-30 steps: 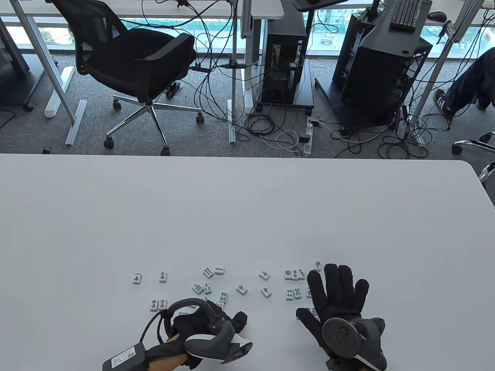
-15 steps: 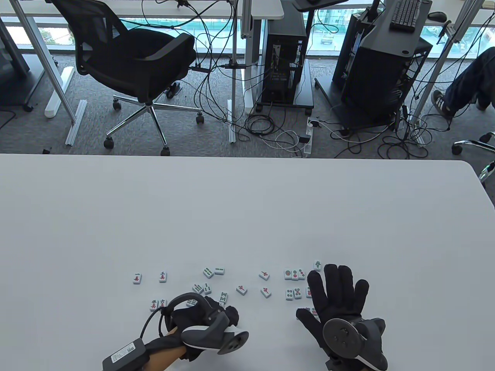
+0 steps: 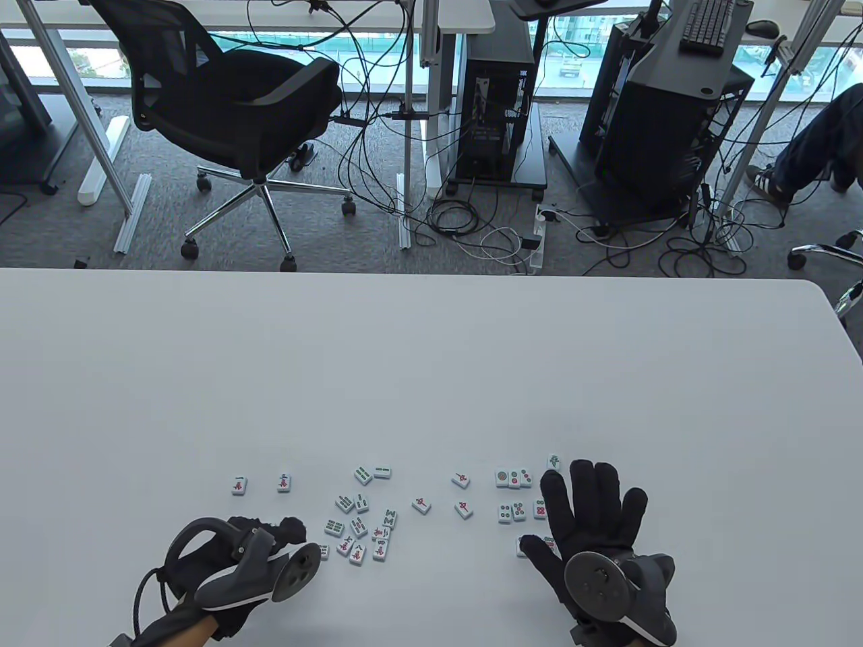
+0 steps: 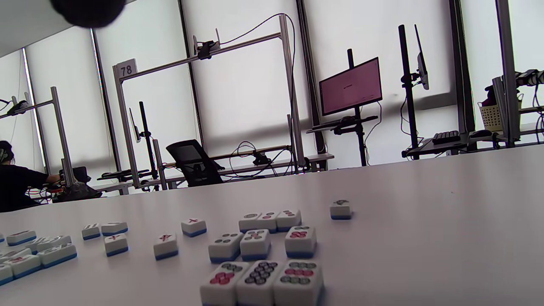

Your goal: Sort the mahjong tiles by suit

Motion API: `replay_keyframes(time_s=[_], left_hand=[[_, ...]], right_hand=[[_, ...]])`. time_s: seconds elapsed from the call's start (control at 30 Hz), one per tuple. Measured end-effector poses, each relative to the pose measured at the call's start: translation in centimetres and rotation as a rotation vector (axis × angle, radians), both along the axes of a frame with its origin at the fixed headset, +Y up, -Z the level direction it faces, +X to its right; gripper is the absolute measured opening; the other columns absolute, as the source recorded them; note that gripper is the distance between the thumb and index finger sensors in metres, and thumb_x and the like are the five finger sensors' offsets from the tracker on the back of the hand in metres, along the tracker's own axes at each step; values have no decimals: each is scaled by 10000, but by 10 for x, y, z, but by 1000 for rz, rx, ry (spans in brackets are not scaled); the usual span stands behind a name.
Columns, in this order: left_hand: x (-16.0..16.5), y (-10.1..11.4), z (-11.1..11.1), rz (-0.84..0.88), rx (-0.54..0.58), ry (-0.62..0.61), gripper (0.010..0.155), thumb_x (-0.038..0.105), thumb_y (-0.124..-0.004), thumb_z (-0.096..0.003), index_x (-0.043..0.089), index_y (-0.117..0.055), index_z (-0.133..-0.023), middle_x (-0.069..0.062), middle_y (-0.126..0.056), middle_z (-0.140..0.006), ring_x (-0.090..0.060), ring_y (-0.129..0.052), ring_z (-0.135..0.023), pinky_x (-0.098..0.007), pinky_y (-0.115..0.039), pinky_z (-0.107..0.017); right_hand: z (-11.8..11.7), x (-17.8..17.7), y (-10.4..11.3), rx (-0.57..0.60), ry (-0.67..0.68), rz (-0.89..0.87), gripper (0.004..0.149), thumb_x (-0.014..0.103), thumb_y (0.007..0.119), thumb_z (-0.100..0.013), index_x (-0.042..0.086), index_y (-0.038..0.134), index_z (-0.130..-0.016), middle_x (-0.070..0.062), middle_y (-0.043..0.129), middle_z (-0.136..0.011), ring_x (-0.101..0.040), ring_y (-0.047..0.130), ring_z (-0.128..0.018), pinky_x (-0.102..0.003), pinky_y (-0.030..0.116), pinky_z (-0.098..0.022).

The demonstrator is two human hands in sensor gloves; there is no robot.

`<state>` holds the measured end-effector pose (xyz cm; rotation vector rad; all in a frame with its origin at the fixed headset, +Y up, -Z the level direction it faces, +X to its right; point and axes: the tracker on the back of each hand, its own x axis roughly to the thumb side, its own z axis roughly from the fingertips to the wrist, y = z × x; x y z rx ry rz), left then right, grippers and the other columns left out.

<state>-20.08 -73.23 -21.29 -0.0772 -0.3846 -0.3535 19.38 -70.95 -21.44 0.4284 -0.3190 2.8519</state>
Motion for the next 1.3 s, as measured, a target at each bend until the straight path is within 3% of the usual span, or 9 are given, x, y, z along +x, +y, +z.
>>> replay_keyframes(time_s=[0.23, 0.53, 0.6, 0.7, 0.77, 0.9, 1.03, 1.3], left_hand=[[-7, -27, 0, -16, -72, 26, 609, 567, -856, -314, 235, -836, -824, 232, -948, -343, -37, -926, -109, -284, -846, -212], [-11, -27, 0, -13, -67, 55, 664, 608, -849, -292, 265, -814, -859, 226, -959, -372, -42, -937, -133, -289, -847, -229], [-11, -18, 3, -10, -23, 34, 659, 615, -848, -284, 272, -824, -847, 217, -961, -356, -55, -936, -124, -297, -844, -227], [-7, 2, 9, 6, 150, -53, 629, 617, -846, -281, 275, -850, -809, 224, -953, -315, -52, -921, -93, -293, -841, -206], [4, 13, 10, 58, 218, -96, 599, 608, -842, -294, 271, -863, -788, 226, -950, -306, -51, -917, -85, -292, -839, -200], [33, 17, -1, 79, 203, -123, 538, 597, -836, -312, 248, -900, -717, 215, -948, -282, -63, -907, -66, -301, -832, -185], [67, 11, -14, -32, 241, -185, 475, 601, -830, -313, 233, -931, -596, 222, -929, -213, -65, -884, -16, -300, -827, -154], [120, -16, -32, -172, 242, -169, 484, 619, -806, -327, 214, -939, -556, 204, -918, -183, -70, -869, 3, -305, -819, -134]], right_hand=[[-1, 1, 0, -5, -11, -2, 791, 604, 552, -492, 294, 119, -1077, -145, 40, -1141, -450, 9, -1016, -752, 104, -674], [-1, 1, -1, -19, -14, 4, 792, 604, 552, -492, 293, 119, -1077, -147, 41, -1141, -452, 13, -1016, -751, 112, -674], [-1, 1, -1, -20, -15, 4, 791, 604, 552, -492, 293, 119, -1076, -146, 40, -1140, -452, 13, -1015, -751, 112, -674], [-1, 2, 1, -16, -19, -9, 790, 603, 553, -492, 295, 118, -1076, -146, 39, -1140, -450, 9, -1016, -751, 105, -675], [-2, 3, 1, -17, -21, -13, 790, 602, 553, -492, 297, 118, -1076, -144, 36, -1140, -449, 6, -1016, -750, 102, -676], [-2, 2, 1, -20, -20, -5, 790, 603, 553, -492, 296, 119, -1076, -143, 38, -1141, -449, 8, -1016, -750, 104, -675], [1, 1, 3, -8, -4, -17, 789, 602, 554, -492, 298, 120, -1076, -143, 38, -1141, -447, 7, -1017, -750, 102, -676], [3, -1, 6, 4, 14, -26, 790, 602, 555, -492, 300, 119, -1077, -138, 32, -1143, -444, 1, -1019, -749, 96, -678]])
